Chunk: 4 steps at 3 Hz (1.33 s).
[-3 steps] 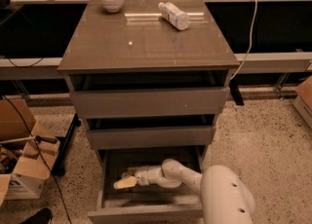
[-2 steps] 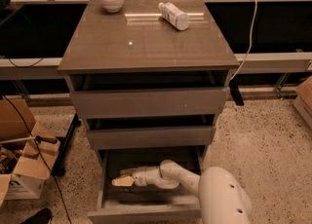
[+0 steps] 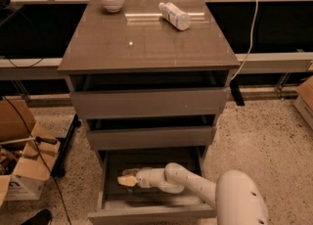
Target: Pick redbull can from bottom drawer and place on counter
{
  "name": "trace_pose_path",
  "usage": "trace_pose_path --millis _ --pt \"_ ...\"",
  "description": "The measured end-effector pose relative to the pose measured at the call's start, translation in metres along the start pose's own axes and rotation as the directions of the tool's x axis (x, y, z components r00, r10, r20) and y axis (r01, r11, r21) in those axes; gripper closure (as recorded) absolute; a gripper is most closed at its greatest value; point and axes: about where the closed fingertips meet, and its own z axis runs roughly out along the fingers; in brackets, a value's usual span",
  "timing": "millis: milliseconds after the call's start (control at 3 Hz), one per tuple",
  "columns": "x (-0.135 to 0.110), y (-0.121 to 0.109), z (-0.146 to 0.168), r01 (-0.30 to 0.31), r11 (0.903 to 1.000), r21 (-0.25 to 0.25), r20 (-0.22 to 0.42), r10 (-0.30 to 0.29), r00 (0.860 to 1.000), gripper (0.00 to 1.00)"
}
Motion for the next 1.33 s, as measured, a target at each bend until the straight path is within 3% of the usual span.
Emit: trace_pose_path --millis 333,667,1333 --pt "-0.023 0.022 -0.045 0.032 0.9979 0.057 0.015 -0.033 0.999 1.0" --pt "-0.059 0.065 -0.11 0.075 0.9945 0.073 0.014 -0.077 0.997 1.0" --pt "-0.131 0.204 -0.23 0.068 0.9977 -0.003 -0.004 -0.068 0.998 1.0"
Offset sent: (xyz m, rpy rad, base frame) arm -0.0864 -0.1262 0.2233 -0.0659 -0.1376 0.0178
